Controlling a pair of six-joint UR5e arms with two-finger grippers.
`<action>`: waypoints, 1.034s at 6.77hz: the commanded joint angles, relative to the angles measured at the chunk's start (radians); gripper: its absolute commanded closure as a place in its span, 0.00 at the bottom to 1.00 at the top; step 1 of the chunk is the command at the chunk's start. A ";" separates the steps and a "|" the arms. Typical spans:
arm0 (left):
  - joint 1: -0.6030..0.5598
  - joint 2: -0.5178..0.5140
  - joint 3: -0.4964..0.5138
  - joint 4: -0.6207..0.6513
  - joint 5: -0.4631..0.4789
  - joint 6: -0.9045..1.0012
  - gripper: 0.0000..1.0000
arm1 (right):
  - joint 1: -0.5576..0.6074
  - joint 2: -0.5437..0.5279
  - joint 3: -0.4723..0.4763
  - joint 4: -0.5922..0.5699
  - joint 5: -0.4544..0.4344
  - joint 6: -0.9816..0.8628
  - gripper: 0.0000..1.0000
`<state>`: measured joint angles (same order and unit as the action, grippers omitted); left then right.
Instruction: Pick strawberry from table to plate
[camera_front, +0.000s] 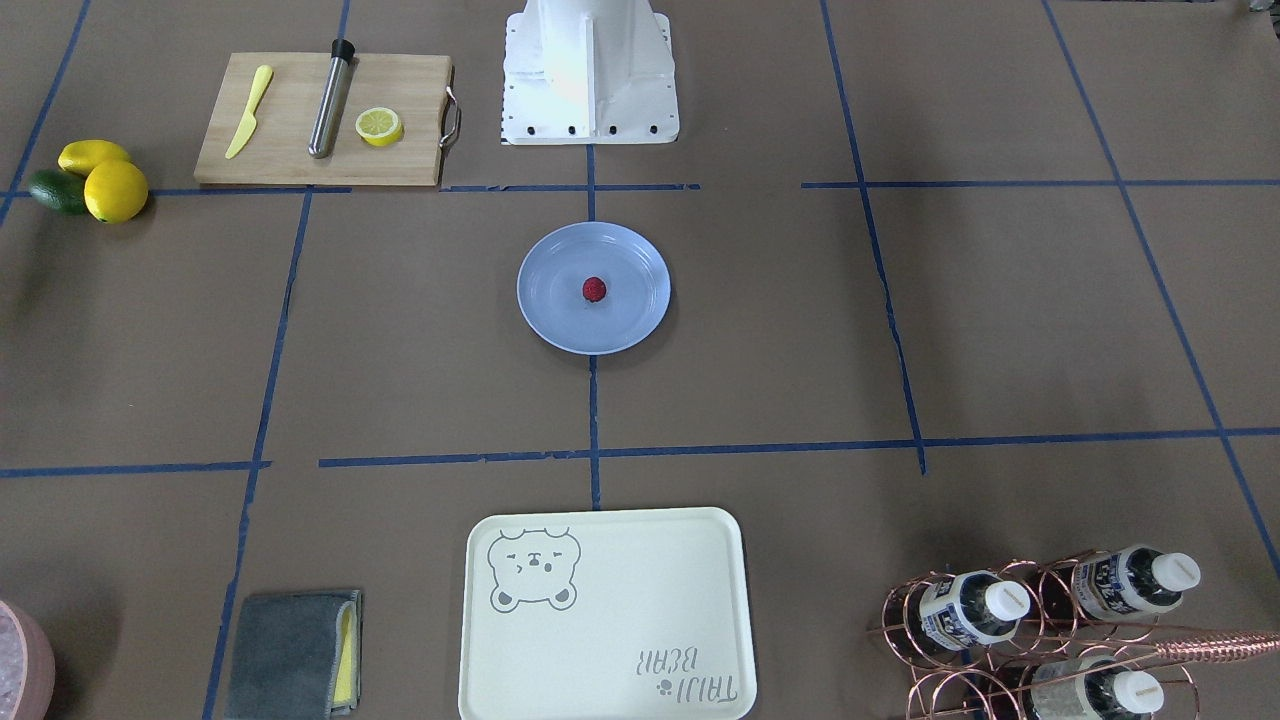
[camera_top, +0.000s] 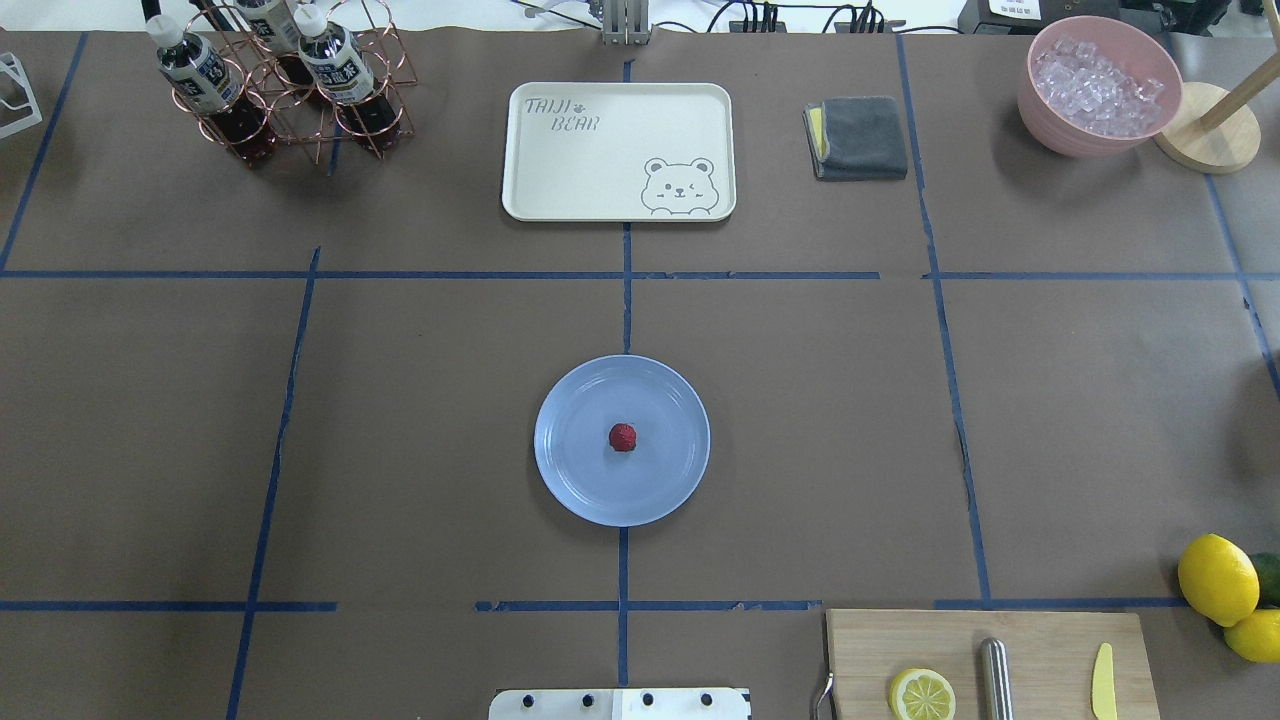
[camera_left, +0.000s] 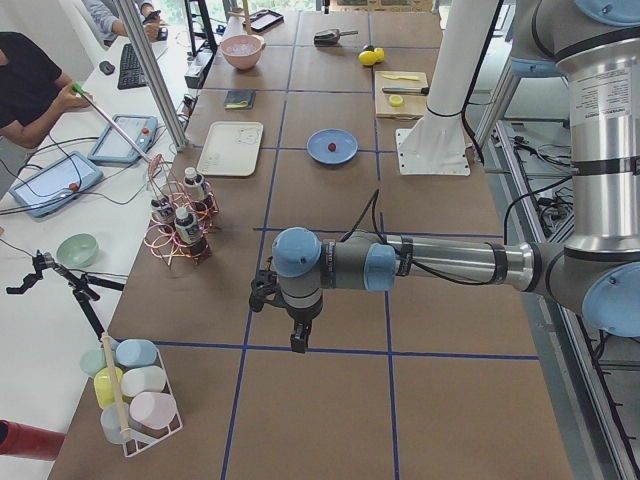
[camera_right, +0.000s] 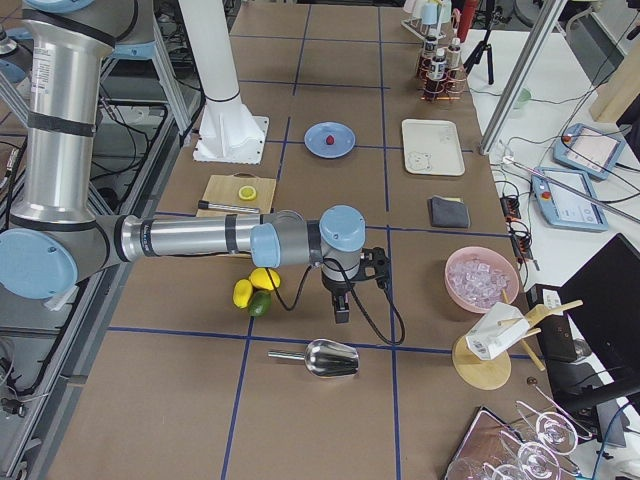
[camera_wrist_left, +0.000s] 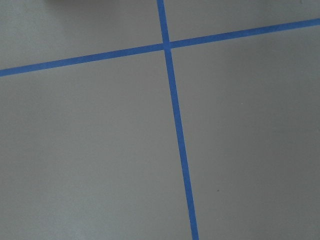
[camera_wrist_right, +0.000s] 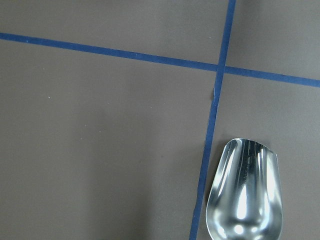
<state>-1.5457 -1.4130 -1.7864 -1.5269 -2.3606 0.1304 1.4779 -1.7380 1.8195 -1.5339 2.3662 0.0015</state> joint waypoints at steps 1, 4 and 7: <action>0.001 -0.003 0.001 -0.001 -0.006 0.000 0.00 | -0.001 0.000 0.000 0.000 0.005 0.000 0.00; 0.001 -0.015 0.001 -0.001 -0.006 0.002 0.00 | -0.001 0.000 0.000 0.001 0.005 0.000 0.00; 0.001 -0.017 0.001 -0.003 -0.006 0.002 0.00 | -0.001 0.006 -0.003 0.000 0.004 0.000 0.00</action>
<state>-1.5447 -1.4291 -1.7843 -1.5292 -2.3676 0.1319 1.4773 -1.7356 1.8183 -1.5335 2.3712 0.0015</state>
